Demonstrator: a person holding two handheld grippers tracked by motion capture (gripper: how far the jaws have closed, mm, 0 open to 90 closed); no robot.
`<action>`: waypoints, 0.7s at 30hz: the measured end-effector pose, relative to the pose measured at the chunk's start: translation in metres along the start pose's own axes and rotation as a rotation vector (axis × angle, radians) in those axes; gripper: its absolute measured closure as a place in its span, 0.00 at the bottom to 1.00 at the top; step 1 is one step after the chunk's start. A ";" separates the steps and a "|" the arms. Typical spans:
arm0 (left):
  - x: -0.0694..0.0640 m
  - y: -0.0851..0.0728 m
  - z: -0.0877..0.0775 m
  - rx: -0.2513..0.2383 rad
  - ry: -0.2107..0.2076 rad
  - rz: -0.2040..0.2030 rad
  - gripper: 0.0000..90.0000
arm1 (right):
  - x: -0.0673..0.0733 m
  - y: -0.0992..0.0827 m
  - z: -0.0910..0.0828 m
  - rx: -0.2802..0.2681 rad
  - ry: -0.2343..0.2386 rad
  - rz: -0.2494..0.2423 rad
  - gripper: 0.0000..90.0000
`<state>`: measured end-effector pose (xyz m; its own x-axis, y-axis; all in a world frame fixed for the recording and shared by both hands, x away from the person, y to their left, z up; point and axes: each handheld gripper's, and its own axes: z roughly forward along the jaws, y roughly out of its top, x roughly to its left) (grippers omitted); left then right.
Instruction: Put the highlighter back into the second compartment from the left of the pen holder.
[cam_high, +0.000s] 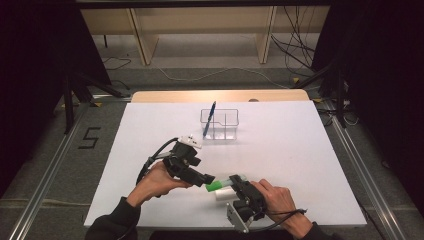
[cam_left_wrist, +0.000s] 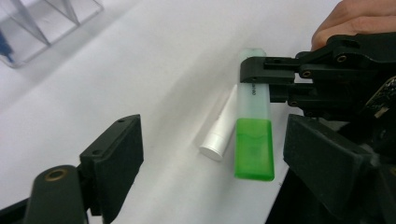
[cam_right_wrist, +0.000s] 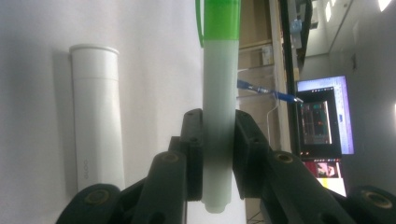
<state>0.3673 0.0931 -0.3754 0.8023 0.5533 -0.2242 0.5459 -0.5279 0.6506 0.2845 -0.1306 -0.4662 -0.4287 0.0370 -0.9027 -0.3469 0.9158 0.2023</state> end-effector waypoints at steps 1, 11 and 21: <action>0.001 -0.002 -0.002 -0.016 0.008 -0.002 0.21 | -0.001 0.000 0.000 0.008 0.004 0.026 0.85; 0.009 -0.029 -0.009 -0.134 0.050 -0.017 0.19 | -0.008 -0.011 0.005 0.016 0.026 0.116 0.85; 0.015 -0.053 -0.011 -0.217 0.085 -0.042 0.19 | -0.016 -0.017 0.006 0.009 0.057 0.228 0.85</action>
<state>0.3475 0.1361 -0.4054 0.7514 0.6294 -0.1984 0.5067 -0.3576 0.7845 0.3024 -0.1444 -0.4576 -0.5418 0.2203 -0.8111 -0.2286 0.8900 0.3945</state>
